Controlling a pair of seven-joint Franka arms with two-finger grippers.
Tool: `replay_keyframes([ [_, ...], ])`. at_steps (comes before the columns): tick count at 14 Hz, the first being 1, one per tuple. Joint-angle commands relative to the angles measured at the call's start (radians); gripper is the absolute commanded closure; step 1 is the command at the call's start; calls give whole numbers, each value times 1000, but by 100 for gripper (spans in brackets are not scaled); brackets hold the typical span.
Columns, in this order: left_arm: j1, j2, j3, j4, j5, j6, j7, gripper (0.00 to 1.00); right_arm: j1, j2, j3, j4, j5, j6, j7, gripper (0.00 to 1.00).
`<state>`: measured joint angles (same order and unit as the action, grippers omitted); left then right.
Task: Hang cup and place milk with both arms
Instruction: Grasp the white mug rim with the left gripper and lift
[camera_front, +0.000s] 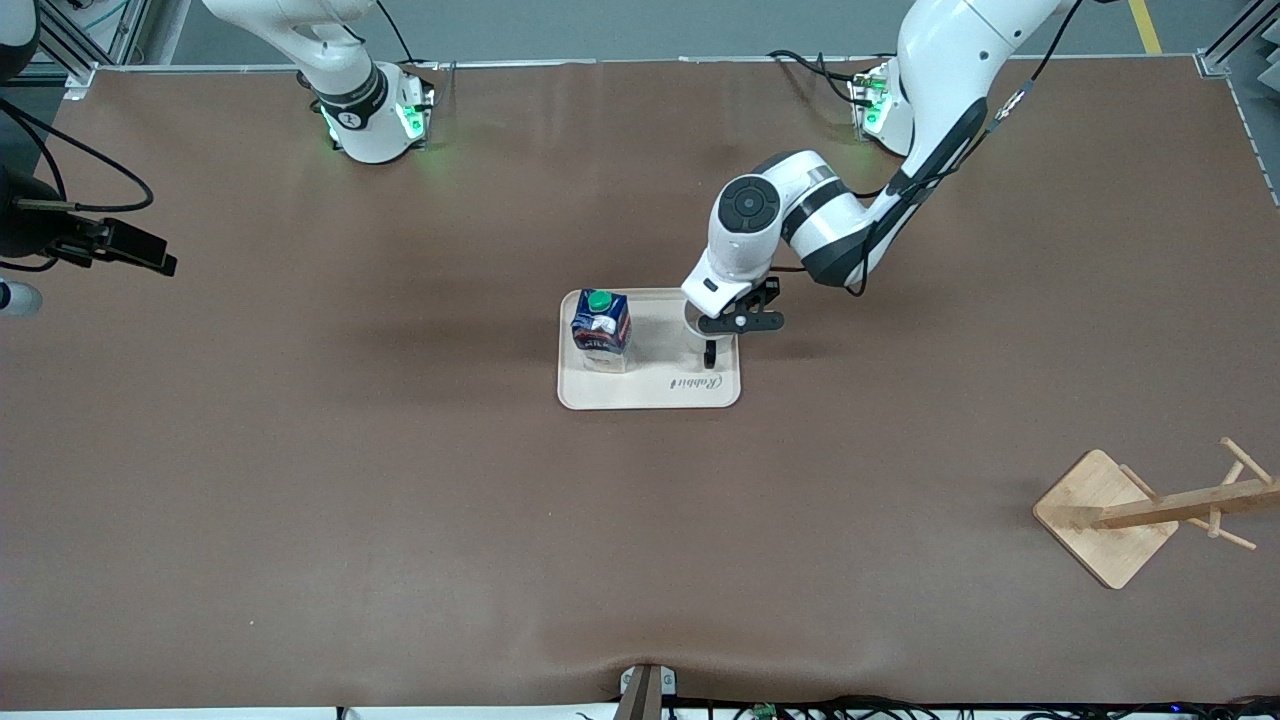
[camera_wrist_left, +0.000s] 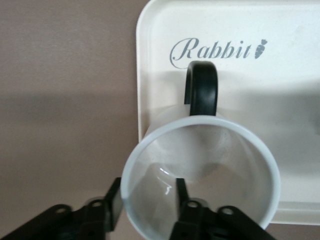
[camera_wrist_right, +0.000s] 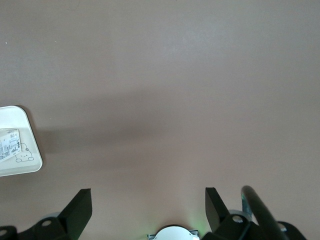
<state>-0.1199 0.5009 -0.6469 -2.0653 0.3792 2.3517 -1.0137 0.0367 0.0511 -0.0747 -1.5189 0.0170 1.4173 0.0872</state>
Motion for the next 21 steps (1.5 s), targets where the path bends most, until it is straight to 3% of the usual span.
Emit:
replay_keyframes([
  [1, 8, 18, -2, 14, 47, 14, -17, 83, 31, -3, -28, 9, 11, -4, -7, 0],
  [2, 9, 22, -2, 27, 47, 14, -13, 100, 29, -4, -30, 10, 11, -3, -7, 0],
  [6, 23, -8, -2, 33, 44, 1, -25, 100, 29, 1, -30, 11, 11, -6, -7, 0],
  [11, 98, -149, -28, 50, -2, -37, -14, 100, 31, 4, -31, 9, 11, 2, -7, 0],
  [16, 123, -177, -31, 273, -19, -337, 76, 100, 29, 9, -31, 13, 12, 3, -9, 0],
  [21, 276, -249, -34, 339, -103, -440, 373, 100, 43, 35, -30, 20, 11, 3, -9, 0],
])
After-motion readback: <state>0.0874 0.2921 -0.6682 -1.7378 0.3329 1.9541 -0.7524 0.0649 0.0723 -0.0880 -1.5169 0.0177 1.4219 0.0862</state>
